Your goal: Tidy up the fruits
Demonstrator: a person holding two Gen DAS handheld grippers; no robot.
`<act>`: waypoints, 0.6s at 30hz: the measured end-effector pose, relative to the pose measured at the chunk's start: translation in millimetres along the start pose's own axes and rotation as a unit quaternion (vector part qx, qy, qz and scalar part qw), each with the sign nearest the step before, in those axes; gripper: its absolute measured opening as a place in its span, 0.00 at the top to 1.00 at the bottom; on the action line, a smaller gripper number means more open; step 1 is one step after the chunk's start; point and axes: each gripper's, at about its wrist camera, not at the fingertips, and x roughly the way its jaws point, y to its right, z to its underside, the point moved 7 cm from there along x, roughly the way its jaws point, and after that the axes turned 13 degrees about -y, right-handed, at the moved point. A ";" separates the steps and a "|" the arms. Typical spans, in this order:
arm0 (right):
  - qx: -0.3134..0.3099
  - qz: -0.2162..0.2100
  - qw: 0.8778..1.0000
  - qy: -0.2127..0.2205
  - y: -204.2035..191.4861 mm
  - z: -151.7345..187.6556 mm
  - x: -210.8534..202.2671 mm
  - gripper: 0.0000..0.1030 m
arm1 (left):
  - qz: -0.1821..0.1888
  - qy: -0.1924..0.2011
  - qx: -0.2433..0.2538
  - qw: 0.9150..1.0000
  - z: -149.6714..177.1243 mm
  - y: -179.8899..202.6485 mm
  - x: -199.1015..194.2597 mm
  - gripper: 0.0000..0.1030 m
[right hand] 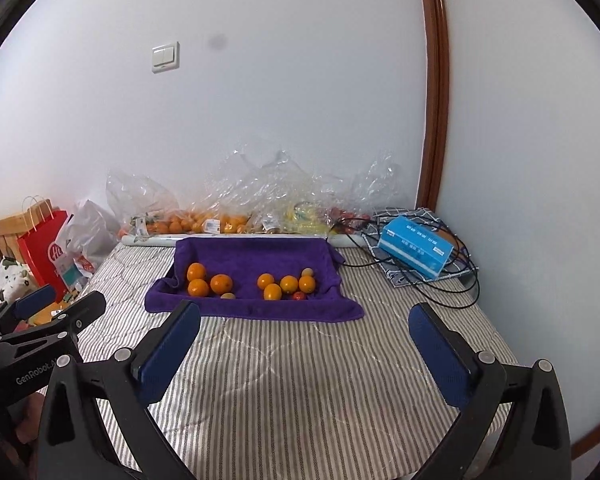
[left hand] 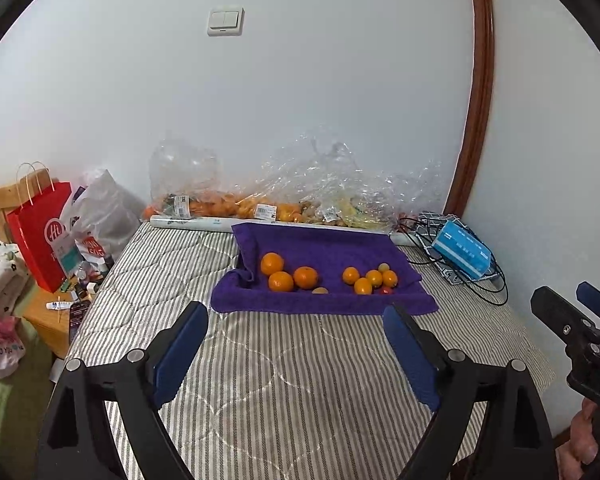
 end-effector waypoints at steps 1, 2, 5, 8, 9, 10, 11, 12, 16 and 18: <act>-0.001 0.002 1.000 0.000 -0.1 0.3 0.0 0.01 | 0.000 -0.001 0.001 1.000 -0.1 0.4 0.1 0.14; -0.001 0.003 1.000 0.000 -0.3 1.0 -0.8 0.01 | 0.001 0.000 0.001 1.000 -0.1 0.7 0.0 0.14; -0.001 0.004 1.000 0.000 -0.8 1.1 -2.1 0.01 | 0.001 0.000 0.001 1.000 0.8 1.3 -0.6 0.14; -0.001 0.005 1.000 0.000 -1.1 1.1 -2.4 0.01 | 0.002 -0.001 0.000 1.000 0.5 1.4 -0.3 0.14; -0.002 0.005 1.000 0.000 -1.2 0.9 -2.5 0.01 | 0.003 -0.001 -0.001 1.000 0.9 1.3 -0.7 0.14; -0.002 0.005 1.000 0.001 -1.5 1.3 -3.0 0.01 | 0.004 -0.001 -0.003 1.000 1.4 1.0 -1.2 0.14; -0.003 0.006 1.000 0.000 -2.0 1.7 -3.3 0.01 | 0.004 -0.001 -0.004 1.000 1.7 0.6 -1.5 0.14; -0.004 0.006 1.000 0.000 -2.2 1.9 -3.4 0.01 | 0.005 -0.001 -0.005 1.000 1.8 0.1 -1.6 0.14; -0.005 0.006 1.000 0.000 -2.4 3.0 -4.0 0.01 | 0.004 -0.002 -0.007 1.000 2.3 -0.8 -1.5 0.14; -0.005 0.006 1.000 -0.001 -2.8 4.1 -4.1 0.01 | 0.004 -0.002 -0.007 1.000 2.8 -1.7 -1.7 0.14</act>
